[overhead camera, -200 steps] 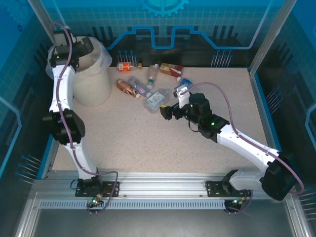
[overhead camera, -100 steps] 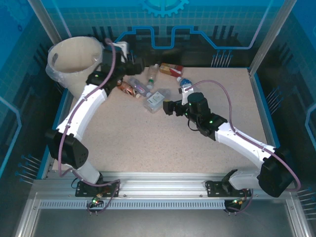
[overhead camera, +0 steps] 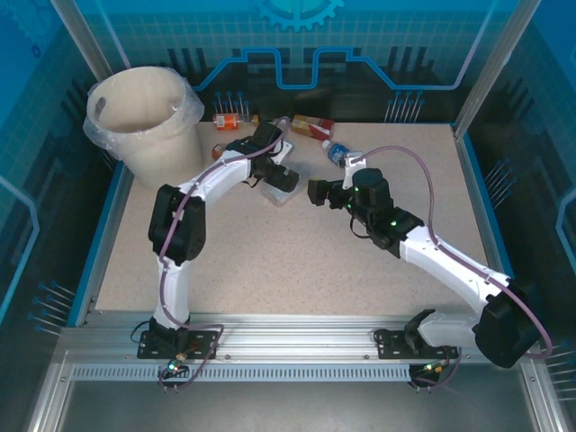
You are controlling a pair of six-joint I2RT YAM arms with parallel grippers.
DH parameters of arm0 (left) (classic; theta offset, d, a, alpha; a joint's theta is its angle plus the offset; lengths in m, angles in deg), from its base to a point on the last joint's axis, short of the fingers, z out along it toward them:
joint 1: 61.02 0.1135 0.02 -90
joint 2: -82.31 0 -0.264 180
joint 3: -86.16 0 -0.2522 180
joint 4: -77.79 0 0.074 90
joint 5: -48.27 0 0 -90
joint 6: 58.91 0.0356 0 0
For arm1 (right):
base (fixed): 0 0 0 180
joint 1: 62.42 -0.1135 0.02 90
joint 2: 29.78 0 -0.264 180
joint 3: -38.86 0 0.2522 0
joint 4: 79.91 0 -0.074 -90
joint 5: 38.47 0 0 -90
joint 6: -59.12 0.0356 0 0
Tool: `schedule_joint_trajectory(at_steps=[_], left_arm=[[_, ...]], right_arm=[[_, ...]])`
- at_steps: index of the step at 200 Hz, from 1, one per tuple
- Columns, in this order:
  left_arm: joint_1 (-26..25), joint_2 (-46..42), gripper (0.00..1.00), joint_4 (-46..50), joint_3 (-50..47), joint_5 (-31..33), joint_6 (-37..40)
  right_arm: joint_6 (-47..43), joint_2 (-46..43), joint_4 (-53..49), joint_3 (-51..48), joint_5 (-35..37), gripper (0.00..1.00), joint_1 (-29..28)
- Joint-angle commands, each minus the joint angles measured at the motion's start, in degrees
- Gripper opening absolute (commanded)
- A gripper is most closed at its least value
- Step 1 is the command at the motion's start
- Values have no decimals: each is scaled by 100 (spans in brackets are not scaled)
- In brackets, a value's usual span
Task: Put the plastic bottles in the bin
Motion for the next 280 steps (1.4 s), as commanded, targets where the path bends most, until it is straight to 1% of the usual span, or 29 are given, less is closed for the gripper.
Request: schedule_joint_trajectory(at_steps=[1,22,46,69,95,121,138,162,171,187,207,225,236,242,252,270,280], left_arm=[[11,303,99,446,533,-142,435],[-5,665,99,718,896,-366,511],[-7,990,99,825,1161,-119,583],[-11,1216,99,968,1344,-97,629],[-48,1307,99,951,1301,-57,685],[-98,1383,96,943,1279,88,754],[-138,1404,97,919,1222,211,808],[-147,1394,99,901,1157,184,824],[-147,1372,97,877,1140,188,811],[-155,1275,89,833,1100,172,766],[-149,963,81,717,935,173,630],[-148,352,76,479,599,133,377],[-140,-171,75,186,318,22,190],[-130,-459,75,-16,163,-40,93],[-92,-938,75,-327,-27,-19,-121],[93,-1607,75,-707,-77,83,-544],[290,-1881,74,-853,-27,133,-811]], right_arm=[[27,-171,-22,-52,-70,100,58],[7,-212,-22,-74,-49,100,63],[2,-258,-32,-92,-43,100,76],[-34,-306,-36,-110,-37,100,85],[-34,-348,-29,-153,-24,100,110],[-25,-370,-31,-162,-35,100,111],[-26,-387,-39,-162,-40,100,121],[-33,-414,-39,-162,-44,100,121],[-31,-423,-41,-162,-44,100,127],[-30,-441,-39,-162,-44,100,136],[-28,-457,-48,-162,-27,100,133],[-50,-483,-40,-162,-42,100,135],[-107,-502,25,-160,-106,100,129],[-142,-518,89,-313,-160,100,129],[-217,-539,211,-336,-306,100,133],[-279,-529,359,-346,-534,100,130],[-299,-513,416,-336,-610,100,131]])
